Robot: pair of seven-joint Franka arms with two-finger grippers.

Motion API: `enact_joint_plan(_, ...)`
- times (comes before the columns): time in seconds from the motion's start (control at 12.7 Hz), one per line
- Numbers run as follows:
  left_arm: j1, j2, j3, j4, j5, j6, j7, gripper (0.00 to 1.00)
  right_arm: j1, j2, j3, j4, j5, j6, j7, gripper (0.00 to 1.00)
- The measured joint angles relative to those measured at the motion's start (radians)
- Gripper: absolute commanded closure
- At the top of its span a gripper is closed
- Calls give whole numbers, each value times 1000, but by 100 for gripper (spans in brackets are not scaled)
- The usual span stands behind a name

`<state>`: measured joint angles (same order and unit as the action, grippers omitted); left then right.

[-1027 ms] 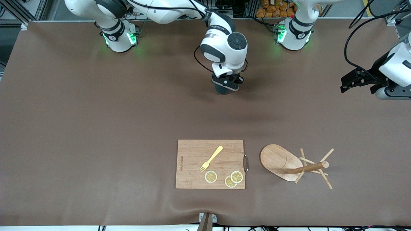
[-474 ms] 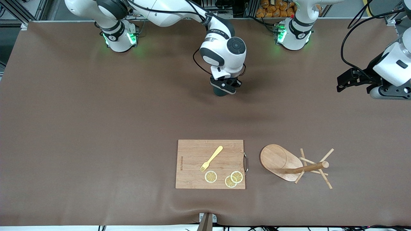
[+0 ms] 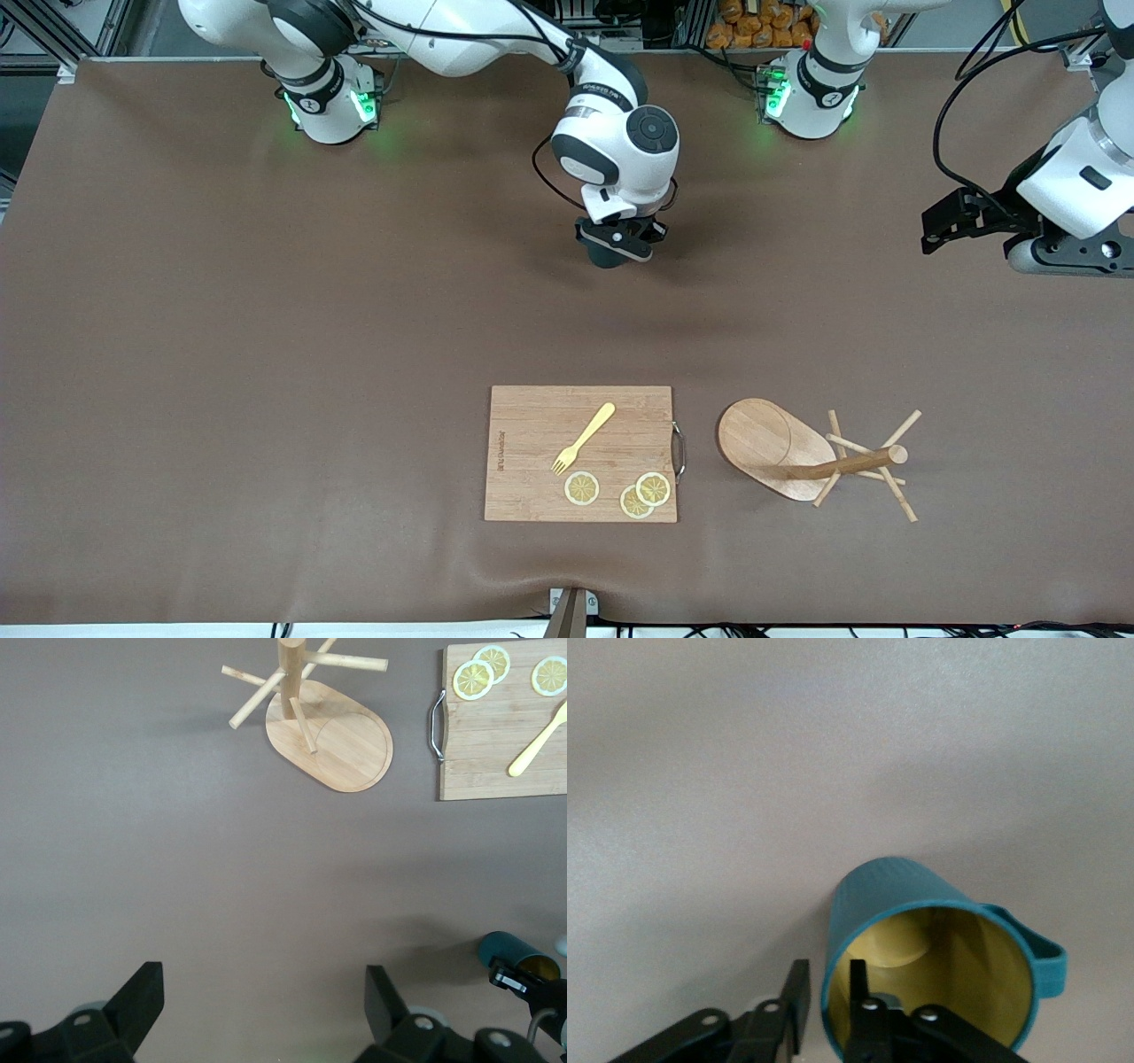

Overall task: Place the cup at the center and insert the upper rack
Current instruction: 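Lower the teal mug onto the table center with the right gripper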

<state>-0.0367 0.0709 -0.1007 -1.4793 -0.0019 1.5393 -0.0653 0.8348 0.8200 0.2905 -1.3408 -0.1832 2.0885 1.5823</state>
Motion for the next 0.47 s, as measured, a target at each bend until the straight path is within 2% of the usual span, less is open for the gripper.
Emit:
enact_joint_plan(0.24,-1,0,0,0,0,0,0,0,-2,0,-1,18,0,-16,0,0)
enact_joint_plan(0.47,-3,0,-3,1,0,-15,-6,0,-19,-3,0,95,0,-103,-3,0)
